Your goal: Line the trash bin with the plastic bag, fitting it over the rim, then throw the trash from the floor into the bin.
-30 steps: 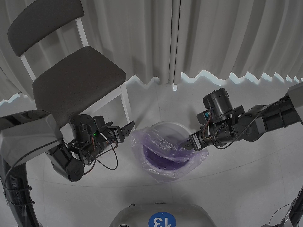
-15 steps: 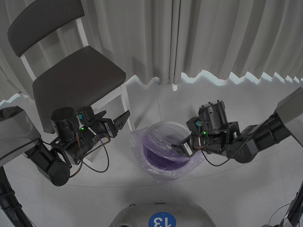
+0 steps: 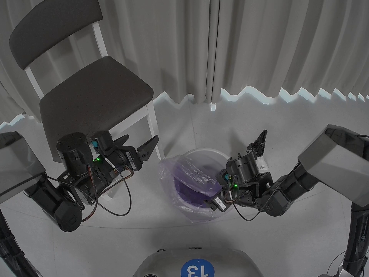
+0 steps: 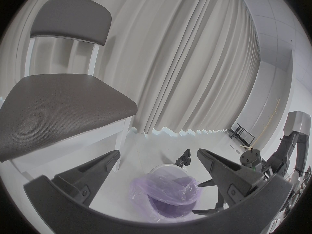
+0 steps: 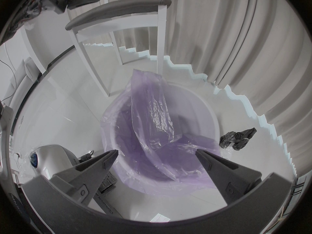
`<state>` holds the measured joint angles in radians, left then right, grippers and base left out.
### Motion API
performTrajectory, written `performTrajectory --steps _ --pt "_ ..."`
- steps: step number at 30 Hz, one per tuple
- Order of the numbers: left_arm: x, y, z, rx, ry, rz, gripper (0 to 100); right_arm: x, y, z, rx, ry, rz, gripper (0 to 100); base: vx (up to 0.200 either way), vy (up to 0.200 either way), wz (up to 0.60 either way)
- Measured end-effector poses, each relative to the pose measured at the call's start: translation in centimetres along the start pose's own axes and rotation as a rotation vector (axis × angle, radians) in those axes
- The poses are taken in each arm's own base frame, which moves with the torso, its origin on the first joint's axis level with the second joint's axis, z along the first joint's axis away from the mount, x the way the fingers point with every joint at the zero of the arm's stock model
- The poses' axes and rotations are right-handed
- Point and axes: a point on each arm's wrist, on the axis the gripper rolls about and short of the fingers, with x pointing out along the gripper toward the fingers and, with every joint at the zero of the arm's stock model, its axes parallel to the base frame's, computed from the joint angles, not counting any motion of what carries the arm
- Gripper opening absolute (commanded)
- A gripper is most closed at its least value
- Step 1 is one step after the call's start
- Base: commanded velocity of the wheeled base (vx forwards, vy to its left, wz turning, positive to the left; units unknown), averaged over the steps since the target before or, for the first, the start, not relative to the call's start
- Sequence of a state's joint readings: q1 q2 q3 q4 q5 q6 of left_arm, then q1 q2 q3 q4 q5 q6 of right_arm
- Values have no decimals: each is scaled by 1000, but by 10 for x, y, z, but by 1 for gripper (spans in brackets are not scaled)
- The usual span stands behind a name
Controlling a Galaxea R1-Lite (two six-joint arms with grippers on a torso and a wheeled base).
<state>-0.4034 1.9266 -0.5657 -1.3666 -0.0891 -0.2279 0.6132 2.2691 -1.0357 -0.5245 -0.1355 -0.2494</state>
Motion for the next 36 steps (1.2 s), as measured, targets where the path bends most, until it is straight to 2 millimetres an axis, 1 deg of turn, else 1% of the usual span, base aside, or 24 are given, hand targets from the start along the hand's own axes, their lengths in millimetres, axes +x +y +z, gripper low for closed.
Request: performTrajectory --steps 6,22,23,36 --pt "-1 0 3 2 -16 -2 100 16 4 -10 -21 35 9 100 0 0 0" --pt "-1 2 2 3 -16 6 100 34 -1 -8 -42 52 1 100 0 0 0" --pt "-1 3 3 3 -16 6 100 35 -1 -9 -43 52 1 0 0 0 0" --pt "-2 3 1 4 -9 7 100 42 -6 -6 -37 41 -11 0 0 0 0"
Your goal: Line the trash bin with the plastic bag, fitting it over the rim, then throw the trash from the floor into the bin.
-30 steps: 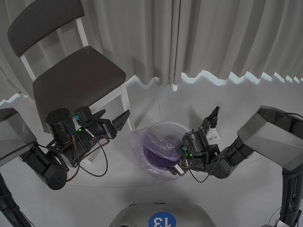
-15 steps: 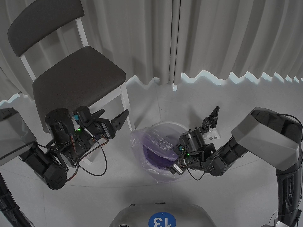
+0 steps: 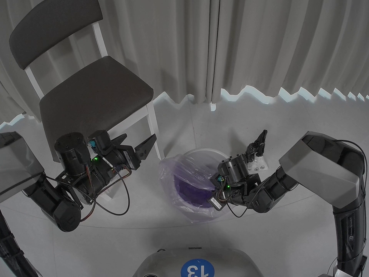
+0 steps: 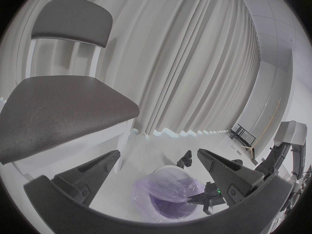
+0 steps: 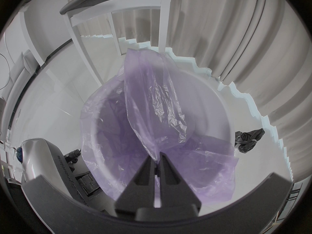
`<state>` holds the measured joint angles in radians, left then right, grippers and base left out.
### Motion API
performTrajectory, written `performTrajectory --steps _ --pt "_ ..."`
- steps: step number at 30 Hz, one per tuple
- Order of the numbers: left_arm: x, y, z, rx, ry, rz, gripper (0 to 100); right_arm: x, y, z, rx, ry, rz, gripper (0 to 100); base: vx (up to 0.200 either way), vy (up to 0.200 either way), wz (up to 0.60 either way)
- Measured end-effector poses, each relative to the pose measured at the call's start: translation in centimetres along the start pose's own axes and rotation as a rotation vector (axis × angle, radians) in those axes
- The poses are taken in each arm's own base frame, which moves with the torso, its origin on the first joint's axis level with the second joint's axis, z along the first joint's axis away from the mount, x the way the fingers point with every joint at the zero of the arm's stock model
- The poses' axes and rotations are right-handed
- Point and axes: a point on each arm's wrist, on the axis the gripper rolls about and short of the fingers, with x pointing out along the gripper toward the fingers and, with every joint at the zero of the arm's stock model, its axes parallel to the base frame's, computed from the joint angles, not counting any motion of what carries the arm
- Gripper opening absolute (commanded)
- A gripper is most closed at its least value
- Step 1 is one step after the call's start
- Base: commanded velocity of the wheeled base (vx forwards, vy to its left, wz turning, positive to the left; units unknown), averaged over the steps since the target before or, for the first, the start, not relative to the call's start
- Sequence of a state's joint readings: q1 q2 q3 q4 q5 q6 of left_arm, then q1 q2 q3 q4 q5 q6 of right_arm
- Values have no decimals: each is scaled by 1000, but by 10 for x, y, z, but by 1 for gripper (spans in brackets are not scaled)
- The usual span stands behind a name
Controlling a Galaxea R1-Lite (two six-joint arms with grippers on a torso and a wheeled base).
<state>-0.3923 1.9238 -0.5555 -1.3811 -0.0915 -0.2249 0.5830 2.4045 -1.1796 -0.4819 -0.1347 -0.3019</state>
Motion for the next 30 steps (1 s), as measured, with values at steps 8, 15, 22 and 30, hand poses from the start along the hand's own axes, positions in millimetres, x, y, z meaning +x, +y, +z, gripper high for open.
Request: performTrajectory --steps 8,15,22,30 --pt "-1 0 -1 0 4 1 100 2 -9 4 1 20 -7 0 0 0 0" --pt "-4 2 1 44 -10 6 100 2 -25 14 3 29 -25 0 0 0 0" --pt "-7 2 3 62 -36 -4 100 0 -47 35 14 3 -58 0 0 0 0" --pt "-8 -1 1 64 -32 -19 100 -4 -77 56 46 -37 -106 0 0 0 0"
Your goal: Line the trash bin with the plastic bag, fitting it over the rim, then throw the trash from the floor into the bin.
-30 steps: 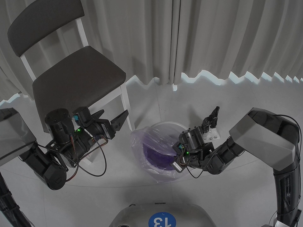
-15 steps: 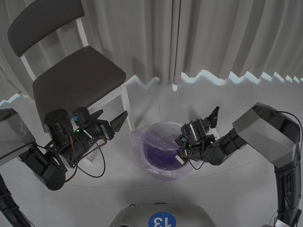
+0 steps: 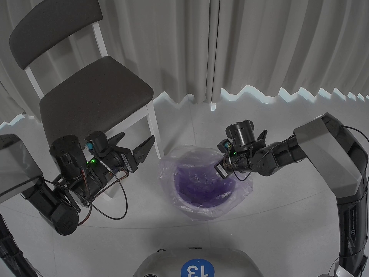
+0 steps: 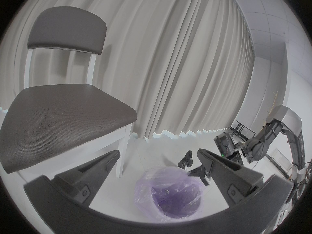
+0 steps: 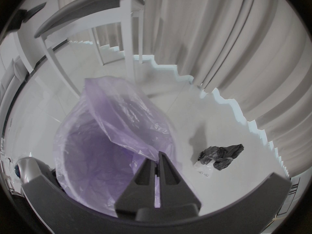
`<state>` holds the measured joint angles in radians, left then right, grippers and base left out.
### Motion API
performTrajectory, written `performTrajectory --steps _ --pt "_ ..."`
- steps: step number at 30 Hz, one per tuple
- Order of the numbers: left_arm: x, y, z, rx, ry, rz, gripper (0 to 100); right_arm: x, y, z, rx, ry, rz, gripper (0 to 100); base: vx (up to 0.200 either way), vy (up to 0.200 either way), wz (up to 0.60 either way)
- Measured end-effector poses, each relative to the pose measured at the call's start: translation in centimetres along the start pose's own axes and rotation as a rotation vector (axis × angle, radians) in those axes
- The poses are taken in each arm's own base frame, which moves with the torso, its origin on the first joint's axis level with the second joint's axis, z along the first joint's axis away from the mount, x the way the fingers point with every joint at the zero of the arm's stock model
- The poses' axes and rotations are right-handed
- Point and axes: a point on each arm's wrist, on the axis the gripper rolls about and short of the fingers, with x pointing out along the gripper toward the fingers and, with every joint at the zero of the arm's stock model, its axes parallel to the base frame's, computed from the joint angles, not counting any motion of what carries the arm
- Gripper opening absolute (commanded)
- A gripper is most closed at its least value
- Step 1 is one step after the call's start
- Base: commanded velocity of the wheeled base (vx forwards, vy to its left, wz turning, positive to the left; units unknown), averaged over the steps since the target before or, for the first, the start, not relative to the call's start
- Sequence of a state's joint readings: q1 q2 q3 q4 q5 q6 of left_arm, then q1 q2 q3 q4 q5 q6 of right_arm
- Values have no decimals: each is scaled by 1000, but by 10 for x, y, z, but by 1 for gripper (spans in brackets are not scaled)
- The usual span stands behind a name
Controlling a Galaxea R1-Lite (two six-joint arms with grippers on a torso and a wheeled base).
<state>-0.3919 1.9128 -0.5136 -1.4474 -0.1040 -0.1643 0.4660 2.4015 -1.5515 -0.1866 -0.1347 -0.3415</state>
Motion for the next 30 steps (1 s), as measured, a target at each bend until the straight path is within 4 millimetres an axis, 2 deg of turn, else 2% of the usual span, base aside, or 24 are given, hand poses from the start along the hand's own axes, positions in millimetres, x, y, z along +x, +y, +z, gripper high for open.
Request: performTrajectory --steps 13,18,30 --pt "1 -1 -3 0 11 -3 100 -5 -48 25 57 -83 -104 0 0 0 0" --pt "1 -1 -4 -1 12 -3 100 -5 -58 33 73 -116 -132 0 0 0 0" --pt "1 -1 -5 -1 16 -4 100 -1 -66 44 96 -171 -178 0 0 0 0"
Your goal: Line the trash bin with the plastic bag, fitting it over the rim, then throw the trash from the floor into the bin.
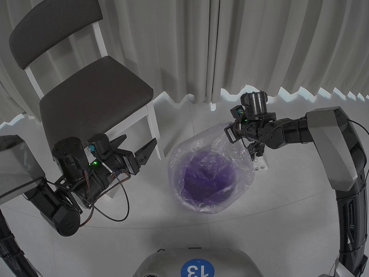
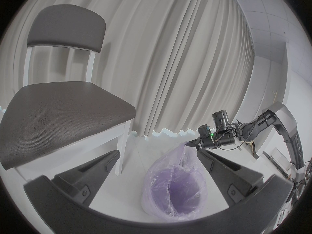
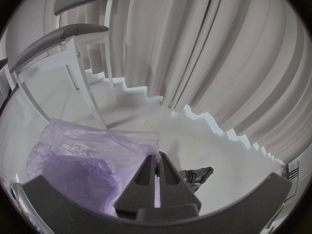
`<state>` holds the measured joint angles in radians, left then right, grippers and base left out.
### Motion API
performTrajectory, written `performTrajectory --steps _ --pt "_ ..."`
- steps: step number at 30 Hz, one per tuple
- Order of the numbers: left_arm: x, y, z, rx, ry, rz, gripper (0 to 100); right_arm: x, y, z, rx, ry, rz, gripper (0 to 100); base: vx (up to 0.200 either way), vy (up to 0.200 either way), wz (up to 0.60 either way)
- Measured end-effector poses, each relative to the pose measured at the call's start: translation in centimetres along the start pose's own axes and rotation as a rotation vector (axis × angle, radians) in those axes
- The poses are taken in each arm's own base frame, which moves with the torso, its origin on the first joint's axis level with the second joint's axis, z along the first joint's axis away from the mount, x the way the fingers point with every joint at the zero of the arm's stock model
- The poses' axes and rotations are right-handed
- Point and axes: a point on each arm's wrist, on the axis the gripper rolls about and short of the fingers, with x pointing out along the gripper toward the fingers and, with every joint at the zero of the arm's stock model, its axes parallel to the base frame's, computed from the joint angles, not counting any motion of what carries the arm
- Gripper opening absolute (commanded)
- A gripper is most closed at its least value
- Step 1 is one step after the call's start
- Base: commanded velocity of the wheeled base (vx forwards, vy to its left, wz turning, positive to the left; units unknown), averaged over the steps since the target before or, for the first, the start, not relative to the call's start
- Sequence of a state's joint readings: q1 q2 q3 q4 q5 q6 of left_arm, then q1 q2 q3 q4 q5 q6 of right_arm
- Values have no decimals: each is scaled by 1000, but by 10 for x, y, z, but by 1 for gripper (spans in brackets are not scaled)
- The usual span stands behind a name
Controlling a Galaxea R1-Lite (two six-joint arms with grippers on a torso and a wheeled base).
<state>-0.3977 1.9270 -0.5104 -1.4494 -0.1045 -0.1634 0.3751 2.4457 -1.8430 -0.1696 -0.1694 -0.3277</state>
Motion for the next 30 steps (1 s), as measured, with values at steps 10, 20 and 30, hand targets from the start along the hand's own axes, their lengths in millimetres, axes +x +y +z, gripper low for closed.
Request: performTrajectory --steps 10,20,30 --pt "0 -1 0 0 2 -4 100 1 2 2 22 -16 -1 100 0 0 0" --pt "1 -2 -2 -1 4 -6 100 1 6 -2 49 2 12 100 0 0 0" --pt "2 -7 4 6 -78 -44 100 -18 2 -5 203 76 78 100 0 0 0"
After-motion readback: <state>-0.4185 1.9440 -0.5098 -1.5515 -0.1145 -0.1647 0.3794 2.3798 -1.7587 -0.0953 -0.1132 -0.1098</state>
